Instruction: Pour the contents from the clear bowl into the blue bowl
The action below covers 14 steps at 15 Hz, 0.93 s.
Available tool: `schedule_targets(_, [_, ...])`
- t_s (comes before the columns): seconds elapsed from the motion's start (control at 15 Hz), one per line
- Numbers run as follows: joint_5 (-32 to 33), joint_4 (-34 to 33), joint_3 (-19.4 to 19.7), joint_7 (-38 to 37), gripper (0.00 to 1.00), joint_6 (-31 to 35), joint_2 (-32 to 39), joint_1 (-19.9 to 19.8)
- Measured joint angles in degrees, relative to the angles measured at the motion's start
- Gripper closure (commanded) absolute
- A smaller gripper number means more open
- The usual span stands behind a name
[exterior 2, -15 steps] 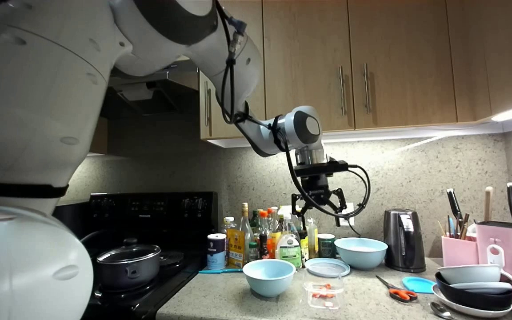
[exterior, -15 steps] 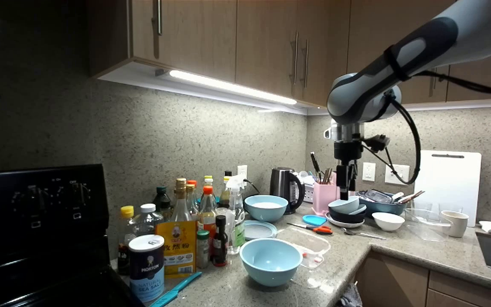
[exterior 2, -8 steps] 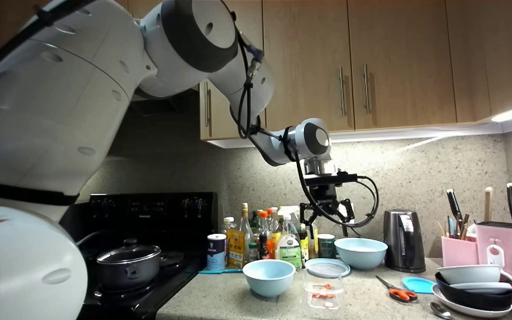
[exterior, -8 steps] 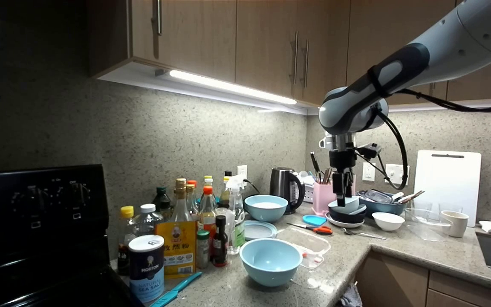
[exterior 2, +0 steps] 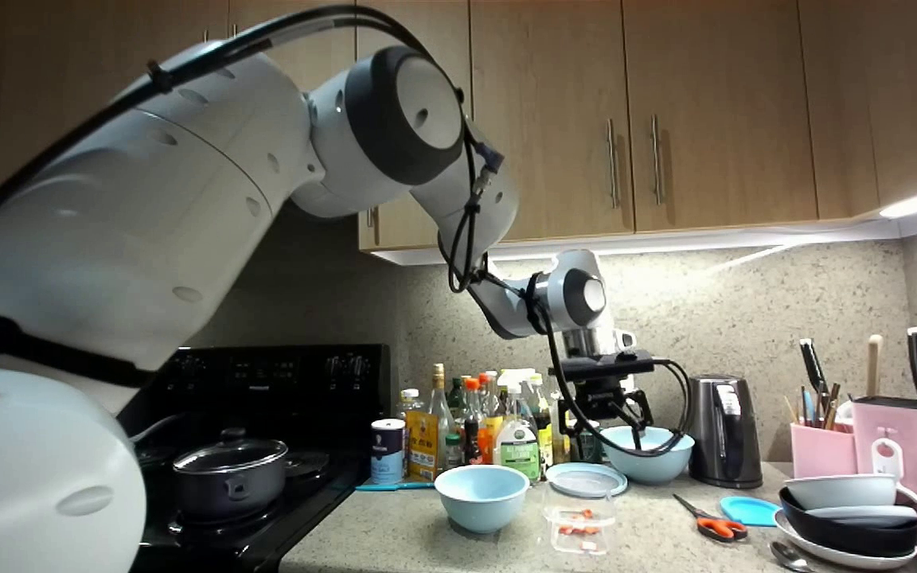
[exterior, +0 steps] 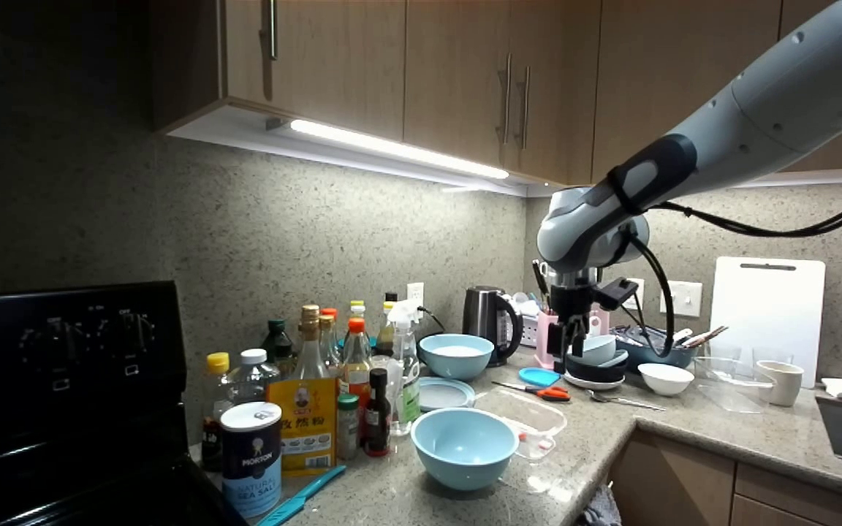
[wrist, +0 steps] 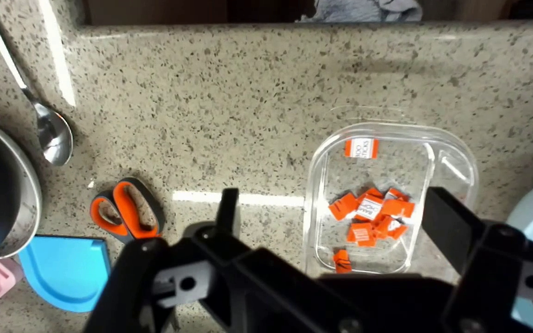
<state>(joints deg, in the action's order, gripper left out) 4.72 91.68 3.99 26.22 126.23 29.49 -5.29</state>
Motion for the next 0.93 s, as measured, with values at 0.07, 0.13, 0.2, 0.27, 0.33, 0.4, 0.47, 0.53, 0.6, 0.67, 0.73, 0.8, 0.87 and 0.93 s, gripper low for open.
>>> schedule_targets(0.07, [0.3,-1.6,0.1,-0.7,0.00,0.8,2.3,-0.1])
schedule_targets(0.13, [0.6,-3.3,0.1,-1.5,0.00,1.4,4.4,-0.2])
schedule_targets(0.2, [1.0,-4.9,0.2,-2.5,0.00,1.4,6.2,-0.2])
schedule_targets(0.27, [1.3,-6.3,0.3,-3.2,0.00,1.4,7.6,-0.2])
schedule_targets(0.33, [1.3,-7.2,0.4,-3.4,0.00,1.4,8.5,-0.3])
schedule_targets(0.4, [1.3,-7.7,0.4,-3.5,0.00,1.3,8.8,-0.3])
schedule_targets(0.47, [1.3,-7.9,0.4,-3.5,0.00,1.3,8.8,-0.3])
schedule_targets(0.53, [1.3,-8.0,0.2,-3.5,0.00,1.3,8.8,-0.4])
schedule_targets(0.6, [1.3,-8.1,-0.4,-3.5,0.00,1.3,8.9,-0.6])
schedule_targets(0.67, [1.3,-8.3,-1.0,-3.5,0.00,1.3,9.4,-0.8])
schedule_targets(0.73, [1.3,-8.8,-1.6,-3.5,0.00,1.3,10.2,-0.8])
schedule_targets(0.8, [1.3,-9.5,-2.0,-3.5,0.00,1.2,11.3,-0.8])
schedule_targets(0.87, [1.3,-10.5,-2.3,-3.5,0.00,1.2,12.7,-0.6])
schedule_targets(0.93, [1.3,-11.6,-2.4,-3.5,0.00,1.1,14.2,-0.5])
